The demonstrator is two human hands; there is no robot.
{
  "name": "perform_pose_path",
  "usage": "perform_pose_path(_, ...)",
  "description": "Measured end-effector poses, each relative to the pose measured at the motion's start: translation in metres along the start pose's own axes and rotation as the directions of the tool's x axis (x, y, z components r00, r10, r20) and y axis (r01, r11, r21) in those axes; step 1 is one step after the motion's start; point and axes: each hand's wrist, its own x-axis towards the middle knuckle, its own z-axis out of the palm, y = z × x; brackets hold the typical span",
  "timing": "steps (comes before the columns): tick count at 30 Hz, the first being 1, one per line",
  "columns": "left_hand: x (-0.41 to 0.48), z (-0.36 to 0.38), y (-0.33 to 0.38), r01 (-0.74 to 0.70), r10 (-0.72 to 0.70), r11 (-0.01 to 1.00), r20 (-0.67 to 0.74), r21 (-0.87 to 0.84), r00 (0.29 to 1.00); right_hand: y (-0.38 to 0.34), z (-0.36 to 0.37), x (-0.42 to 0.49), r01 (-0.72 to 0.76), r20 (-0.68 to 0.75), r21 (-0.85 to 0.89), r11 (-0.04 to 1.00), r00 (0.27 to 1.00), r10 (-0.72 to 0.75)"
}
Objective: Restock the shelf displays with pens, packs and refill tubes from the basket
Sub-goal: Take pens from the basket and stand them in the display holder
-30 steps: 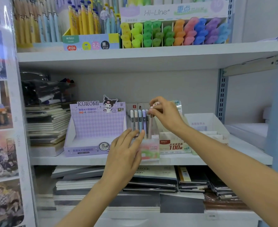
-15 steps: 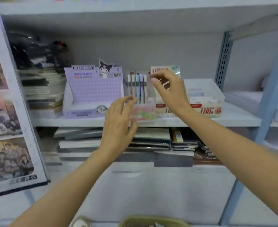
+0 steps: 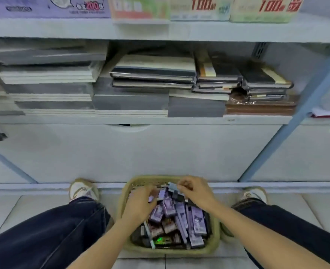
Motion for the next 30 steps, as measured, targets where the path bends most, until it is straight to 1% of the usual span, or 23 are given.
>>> perform_pose_path(3,0.012,0.026,-0.029,0.052,-0.054,0.998,0.11,0.024,0.992,0.042,0.021,0.01,-0.124,0.047,-0.052,0.991,0.991,0.126)
perform_pose_path(6,0.034,0.047,-0.052,0.02,-0.04,0.989,0.131,0.148,0.991,0.069,0.035,0.024,-0.174,0.046,-0.102,0.979,0.983,0.179)
perform_pose_path(9,0.044,0.059,-0.065,0.008,-0.04,0.972,0.132,0.236,0.99,0.085,0.049,0.035,-0.164,0.071,-0.221,0.961,0.98,0.183)
perform_pose_path(12,0.048,0.067,-0.074,-0.035,0.02,0.952,0.054,0.304,0.998,0.094,0.058,0.041,-0.137,0.069,-0.335,0.932,0.983,0.169)
perform_pose_path(14,0.049,0.07,-0.073,-0.065,0.042,0.92,0.067,0.387,0.997,0.095,0.059,0.043,-0.135,0.065,-0.342,0.93,0.984,0.167)
perform_pose_path(17,0.05,0.076,-0.074,-0.056,0.004,0.906,0.124,0.419,0.992,0.096,0.055,0.048,-0.121,0.082,-0.324,0.938,0.985,0.155)
perform_pose_path(22,0.049,0.076,-0.077,-0.061,0.008,0.924,0.142,0.379,0.99,0.093,0.051,0.046,-0.039,0.099,-0.348,0.937,0.992,0.078)
perform_pose_path(25,0.049,0.07,-0.078,-0.03,-0.009,0.954,0.126,0.3,0.992,0.09,0.047,0.046,0.018,0.133,-0.385,0.923,0.99,0.036)
perform_pose_path(28,0.046,0.064,-0.07,0.032,-0.038,0.992,0.041,0.12,0.998,0.085,0.038,0.048,0.004,0.092,-0.373,0.928,0.995,0.033)
perform_pose_path(30,0.044,0.058,-0.062,0.06,-0.06,0.998,-0.018,-0.002,0.998,0.078,0.03,0.049,-0.033,0.03,-0.312,0.949,0.999,0.044)
